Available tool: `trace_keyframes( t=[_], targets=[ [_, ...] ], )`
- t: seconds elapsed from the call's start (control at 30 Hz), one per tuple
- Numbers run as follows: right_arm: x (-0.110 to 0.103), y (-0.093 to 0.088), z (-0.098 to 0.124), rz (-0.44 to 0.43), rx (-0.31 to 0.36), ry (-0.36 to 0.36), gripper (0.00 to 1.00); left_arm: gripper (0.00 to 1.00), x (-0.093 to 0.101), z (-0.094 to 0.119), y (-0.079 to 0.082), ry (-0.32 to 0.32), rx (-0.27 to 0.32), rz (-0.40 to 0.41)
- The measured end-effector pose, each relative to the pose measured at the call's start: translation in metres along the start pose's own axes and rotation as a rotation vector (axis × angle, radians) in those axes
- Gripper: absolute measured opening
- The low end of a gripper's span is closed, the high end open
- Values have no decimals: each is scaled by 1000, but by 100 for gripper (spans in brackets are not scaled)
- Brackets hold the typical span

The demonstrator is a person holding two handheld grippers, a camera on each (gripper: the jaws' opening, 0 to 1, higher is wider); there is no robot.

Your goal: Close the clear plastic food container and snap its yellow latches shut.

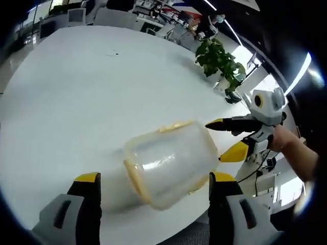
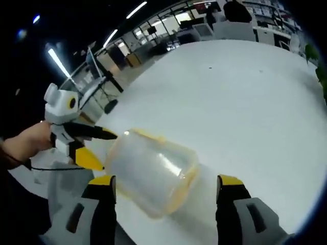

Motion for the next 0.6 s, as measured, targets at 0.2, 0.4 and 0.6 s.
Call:
trace_keyframes(
  t=[0.2, 0.4, 0.6],
  targets=[
    [-1, 6, 6, 64, 17, -5, 75, 88, 3, 6, 5, -10, 23, -31],
    [-7, 13, 9, 69, 21, 8, 73, 84, 7, 11, 7, -26, -1, -91],
    [-16, 21, 10, 100, 21, 29, 72, 81, 10, 15, 11, -34, 7, -155]
  ],
)
Point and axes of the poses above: the point that each gripper's makers call its tool centre point, and the gripper's own axes: z roughly backward along the fingers, x roughly to its right, y roughly out of its top, the point moved 1 cm from there along z, roughly backward along the fingers, and after that the axes turned 2 degrees about x, right-handed, at the moved point
